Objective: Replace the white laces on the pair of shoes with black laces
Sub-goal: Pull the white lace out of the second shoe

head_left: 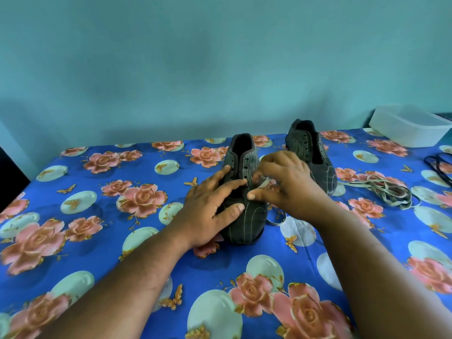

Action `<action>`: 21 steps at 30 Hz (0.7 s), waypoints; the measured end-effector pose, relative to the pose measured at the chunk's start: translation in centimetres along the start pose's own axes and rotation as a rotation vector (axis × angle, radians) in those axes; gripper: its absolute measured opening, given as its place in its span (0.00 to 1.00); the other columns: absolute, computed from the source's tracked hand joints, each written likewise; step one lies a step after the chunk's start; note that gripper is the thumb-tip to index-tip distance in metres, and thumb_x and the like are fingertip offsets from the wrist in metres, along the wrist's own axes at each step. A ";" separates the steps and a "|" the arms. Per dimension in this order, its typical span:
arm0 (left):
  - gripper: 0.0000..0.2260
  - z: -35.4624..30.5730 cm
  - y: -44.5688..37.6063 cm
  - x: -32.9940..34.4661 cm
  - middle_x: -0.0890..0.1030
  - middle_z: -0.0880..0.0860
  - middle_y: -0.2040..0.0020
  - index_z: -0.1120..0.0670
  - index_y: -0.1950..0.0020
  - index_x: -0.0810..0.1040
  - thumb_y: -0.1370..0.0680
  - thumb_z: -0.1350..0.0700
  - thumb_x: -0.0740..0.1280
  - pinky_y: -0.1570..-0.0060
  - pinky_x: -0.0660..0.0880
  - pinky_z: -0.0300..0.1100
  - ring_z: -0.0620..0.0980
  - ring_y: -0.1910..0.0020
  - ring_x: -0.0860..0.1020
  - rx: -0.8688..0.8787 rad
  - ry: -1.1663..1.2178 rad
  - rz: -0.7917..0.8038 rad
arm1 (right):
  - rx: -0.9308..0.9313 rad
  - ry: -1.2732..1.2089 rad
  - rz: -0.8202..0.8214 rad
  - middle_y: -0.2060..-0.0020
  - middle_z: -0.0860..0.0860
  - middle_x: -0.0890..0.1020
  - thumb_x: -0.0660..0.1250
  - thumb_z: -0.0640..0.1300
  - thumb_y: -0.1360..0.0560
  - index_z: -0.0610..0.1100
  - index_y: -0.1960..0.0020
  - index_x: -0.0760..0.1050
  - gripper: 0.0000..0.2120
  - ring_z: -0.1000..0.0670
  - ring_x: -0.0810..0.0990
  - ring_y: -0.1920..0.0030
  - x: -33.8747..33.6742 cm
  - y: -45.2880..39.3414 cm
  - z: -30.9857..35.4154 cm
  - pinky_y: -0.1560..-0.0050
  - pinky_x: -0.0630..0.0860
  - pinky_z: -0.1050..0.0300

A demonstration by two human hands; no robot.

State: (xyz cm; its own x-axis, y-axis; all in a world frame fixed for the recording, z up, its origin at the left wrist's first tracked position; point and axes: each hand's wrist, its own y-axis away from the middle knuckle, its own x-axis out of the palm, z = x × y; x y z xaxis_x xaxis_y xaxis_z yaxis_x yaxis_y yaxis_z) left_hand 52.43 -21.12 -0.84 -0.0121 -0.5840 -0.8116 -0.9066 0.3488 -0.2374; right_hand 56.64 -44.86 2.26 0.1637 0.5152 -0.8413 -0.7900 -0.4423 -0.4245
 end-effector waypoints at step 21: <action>0.40 -0.9 0.2 0.7 0.42 0.42 0.17 0.34 0.22 0.58 0.32 0.26 0.65 0.21 0.51 0.61 0.48 0.18 0.39 0.181 -0.243 0.001 | 0.260 -0.476 0.101 0.48 0.57 0.85 0.64 0.47 0.17 0.55 0.31 0.76 0.15 0.62 0.83 0.51 2.4 -0.2 0.9 0.48 0.80 0.59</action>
State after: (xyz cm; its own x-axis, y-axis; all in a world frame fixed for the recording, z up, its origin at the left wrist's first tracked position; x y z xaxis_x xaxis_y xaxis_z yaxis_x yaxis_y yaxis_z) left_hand 51.85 -22.13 -0.95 0.1079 -0.3984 -0.9108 -0.8164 0.4873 -0.3099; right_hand 56.62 -42.87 0.59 -0.1583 0.7813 -0.6037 -0.9177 -0.3421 -0.2021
